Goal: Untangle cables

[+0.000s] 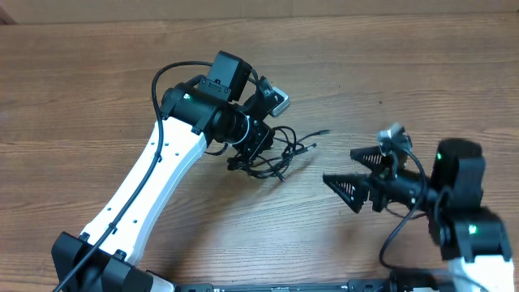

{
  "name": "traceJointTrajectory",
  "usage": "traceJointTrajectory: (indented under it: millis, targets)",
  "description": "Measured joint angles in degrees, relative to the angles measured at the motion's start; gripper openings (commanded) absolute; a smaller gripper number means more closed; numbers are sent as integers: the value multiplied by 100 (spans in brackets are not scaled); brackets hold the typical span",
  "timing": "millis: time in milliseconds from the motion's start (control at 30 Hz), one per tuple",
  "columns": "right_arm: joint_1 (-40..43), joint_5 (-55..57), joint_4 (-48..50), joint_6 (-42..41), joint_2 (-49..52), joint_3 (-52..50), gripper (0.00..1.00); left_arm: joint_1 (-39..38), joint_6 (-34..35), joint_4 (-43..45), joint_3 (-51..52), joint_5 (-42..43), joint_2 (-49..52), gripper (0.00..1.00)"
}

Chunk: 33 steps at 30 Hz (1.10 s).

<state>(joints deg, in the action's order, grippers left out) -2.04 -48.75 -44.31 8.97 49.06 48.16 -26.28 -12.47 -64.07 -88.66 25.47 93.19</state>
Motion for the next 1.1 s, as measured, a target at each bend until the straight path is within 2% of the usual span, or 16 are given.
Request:
traceJointTrajectory:
  millis: [67, 200, 433, 600, 733, 967, 1100]
  targets:
    - [-264, 518, -507, 540, 481, 472, 100, 0, 0, 66, -2, -162, 0, 4]
    - [-868, 1587, -789, 1038, 1272, 1078, 100, 0, 22, 247, -11, -330, 0, 4]
    - [-1711, 2662, -192, 1283, 1971, 1163, 100, 0, 111, 439, -20, -374, 0, 4]
    - [-1814, 2472, 251, 1325, 2006, 1163, 100, 0, 20, 461, -20, -433, 0, 4]
    - [-1825, 1825, 326, 1539, 2006, 1163, 88, 0, 70, 542, -20, -369, 0, 4]
    - [-1989, 1283, 323, 2391, 2006, 1163, 77, 155, 289, 439, -111, 872, 0, 4]
    - [-2302, 1189, 323, 3045, 2006, 1163, 76, 529, 638, 431, -286, 1488, 0, 4]
